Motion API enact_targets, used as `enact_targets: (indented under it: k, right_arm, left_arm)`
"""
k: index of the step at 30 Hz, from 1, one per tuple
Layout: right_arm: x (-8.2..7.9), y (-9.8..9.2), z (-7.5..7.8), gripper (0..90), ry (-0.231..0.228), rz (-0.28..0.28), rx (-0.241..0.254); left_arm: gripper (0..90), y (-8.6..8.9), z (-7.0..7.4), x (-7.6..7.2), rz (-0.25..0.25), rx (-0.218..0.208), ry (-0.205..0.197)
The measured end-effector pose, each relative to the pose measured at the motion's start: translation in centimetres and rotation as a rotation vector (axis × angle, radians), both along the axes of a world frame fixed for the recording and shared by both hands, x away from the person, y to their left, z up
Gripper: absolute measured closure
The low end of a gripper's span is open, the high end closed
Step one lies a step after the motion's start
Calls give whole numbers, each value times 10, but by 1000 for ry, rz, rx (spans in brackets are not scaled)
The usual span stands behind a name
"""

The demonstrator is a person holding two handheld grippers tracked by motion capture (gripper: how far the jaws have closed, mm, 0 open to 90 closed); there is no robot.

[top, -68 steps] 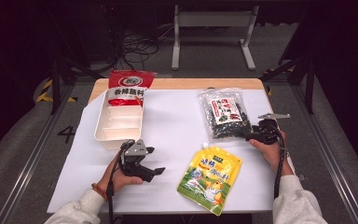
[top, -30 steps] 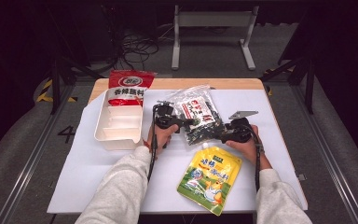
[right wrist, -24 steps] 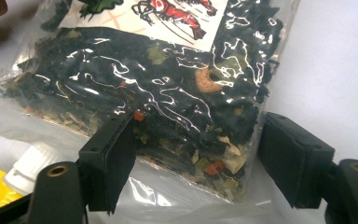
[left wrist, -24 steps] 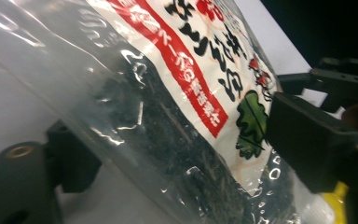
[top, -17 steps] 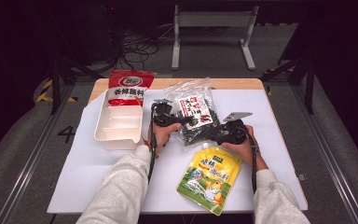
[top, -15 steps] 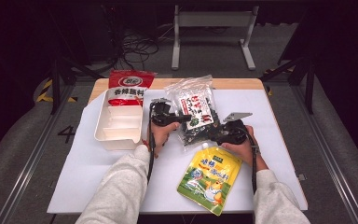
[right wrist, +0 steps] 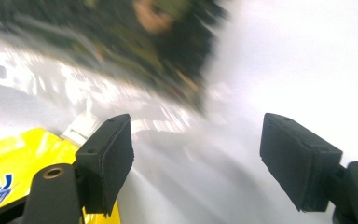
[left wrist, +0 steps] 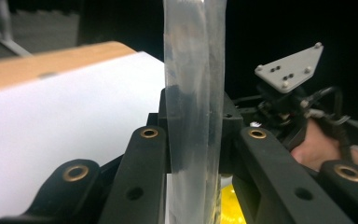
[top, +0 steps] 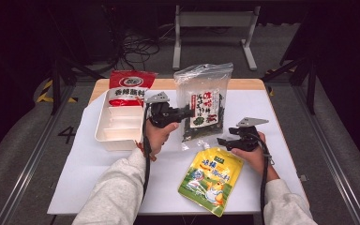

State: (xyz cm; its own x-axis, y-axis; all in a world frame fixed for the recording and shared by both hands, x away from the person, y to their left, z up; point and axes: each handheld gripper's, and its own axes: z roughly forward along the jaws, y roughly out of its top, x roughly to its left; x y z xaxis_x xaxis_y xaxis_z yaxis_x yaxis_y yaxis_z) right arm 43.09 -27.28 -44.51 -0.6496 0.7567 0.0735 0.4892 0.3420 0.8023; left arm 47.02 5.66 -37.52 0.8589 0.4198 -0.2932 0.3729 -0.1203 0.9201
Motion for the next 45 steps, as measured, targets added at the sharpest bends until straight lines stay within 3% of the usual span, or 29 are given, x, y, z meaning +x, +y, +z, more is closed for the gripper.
enact_targets:
  k: [5, 8, 12, 15, 16, 17, 26, 30, 33, 37, 45]
  right_arm:
    - [-15, -12, 14, 253, -47, -12, 21]
    - [-23, -17, 20, 253, -73, -9, 15]
    - [-39, -28, 28, 258, -90, -3, 33]
    - [-45, -32, 29, 260, -98, -1, 35]
    - [-47, -34, 29, 259, -93, -1, 36]
    - [-48, -35, 28, 260, -95, 1, 34]
    - [-53, -36, 27, 261, -85, 14, 21]
    - [-57, -31, 28, 260, -91, 32, 11]
    - [-58, -28, 26, 261, -87, 40, -3]
    - [-58, -26, 25, 262, -84, 48, -9]
    - [-58, -21, 21, 267, -73, 66, -29]
  left_arm:
    - [787, 17, 27, -13, 6, 33, -90]
    - [786, 32, 39, -15, 27, 57, -122]
    - [786, 71, 58, -19, 85, 124, -202]
    - [785, 98, 65, -23, 129, 131, -228]
    - [785, 98, 65, -23, 129, 131, -228]
    - [785, 116, 68, -26, 159, 137, -246]
    - [784, 174, 61, -29, 294, 164, -260]
    - [784, 188, 54, -28, 333, 186, -257]
    - [783, 195, 48, -28, 367, 226, -271]
    - [783, 199, 41, -25, 373, 252, -279]
    - [781, 205, 29, -17, 367, 219, -282]
